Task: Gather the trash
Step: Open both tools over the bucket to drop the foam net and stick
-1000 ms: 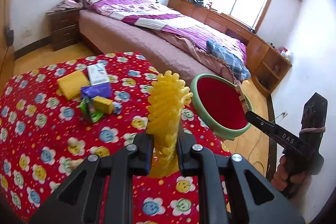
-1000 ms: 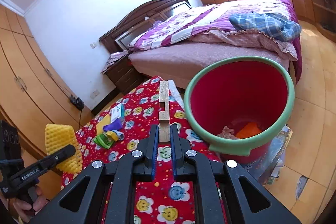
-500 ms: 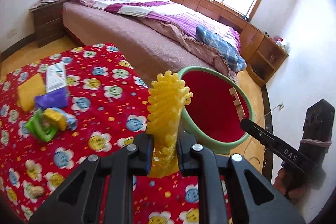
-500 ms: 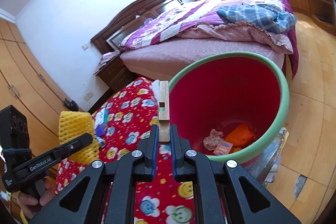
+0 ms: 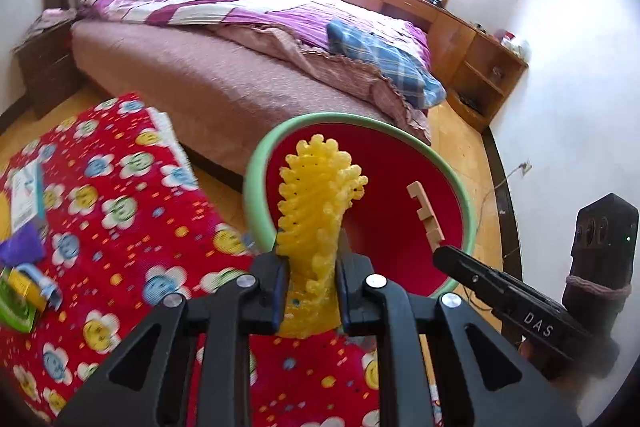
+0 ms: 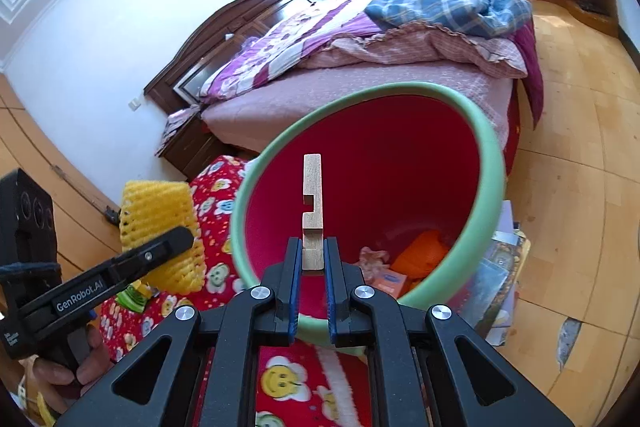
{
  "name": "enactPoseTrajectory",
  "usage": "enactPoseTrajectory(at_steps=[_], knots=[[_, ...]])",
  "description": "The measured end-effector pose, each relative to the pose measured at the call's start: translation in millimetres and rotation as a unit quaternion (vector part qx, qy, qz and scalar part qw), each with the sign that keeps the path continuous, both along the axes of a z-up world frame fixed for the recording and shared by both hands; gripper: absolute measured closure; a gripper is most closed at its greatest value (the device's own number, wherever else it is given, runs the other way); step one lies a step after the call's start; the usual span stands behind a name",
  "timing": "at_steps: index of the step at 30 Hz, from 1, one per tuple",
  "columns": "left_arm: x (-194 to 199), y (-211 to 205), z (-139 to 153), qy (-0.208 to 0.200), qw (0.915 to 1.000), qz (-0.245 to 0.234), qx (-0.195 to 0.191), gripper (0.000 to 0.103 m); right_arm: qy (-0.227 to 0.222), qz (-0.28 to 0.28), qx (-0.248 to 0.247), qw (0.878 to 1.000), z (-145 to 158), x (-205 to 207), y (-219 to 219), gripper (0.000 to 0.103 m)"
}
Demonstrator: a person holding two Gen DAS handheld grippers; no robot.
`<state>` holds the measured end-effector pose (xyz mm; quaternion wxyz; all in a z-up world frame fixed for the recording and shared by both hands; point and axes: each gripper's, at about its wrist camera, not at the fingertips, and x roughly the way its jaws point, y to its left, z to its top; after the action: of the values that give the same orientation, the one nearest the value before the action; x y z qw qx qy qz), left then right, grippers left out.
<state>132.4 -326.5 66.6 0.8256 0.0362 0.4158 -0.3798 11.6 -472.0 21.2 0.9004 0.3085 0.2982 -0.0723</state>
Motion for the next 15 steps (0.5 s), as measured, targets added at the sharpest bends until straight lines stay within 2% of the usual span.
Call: enactPoseTrajectory(at_steps=[1, 5, 8, 15], knots=[[0, -5, 0, -0.002, 1.0000, -0.005, -0.001, 0.084, 0.000, -0.002, 0.001, 1.000, -1, -1, -3, 0.093], [-3, -17, 0, -0.008, 0.9999, -0.013, 0.005, 0.065, 0.000, -0.009, 0.002, 1.000, -3, -4, -8, 0.090], [-4, -20, 0, -0.010, 0.9998, -0.015, 0.008, 0.062, 0.001, -0.014, 0.008, 1.000, -5, -5, -10, 0.090], [-3, -8, -1, 0.005, 1.0000, 0.000, 0.000, 0.062, -0.009, -0.015, 0.005, 1.000, -1, -10, -9, 0.089]])
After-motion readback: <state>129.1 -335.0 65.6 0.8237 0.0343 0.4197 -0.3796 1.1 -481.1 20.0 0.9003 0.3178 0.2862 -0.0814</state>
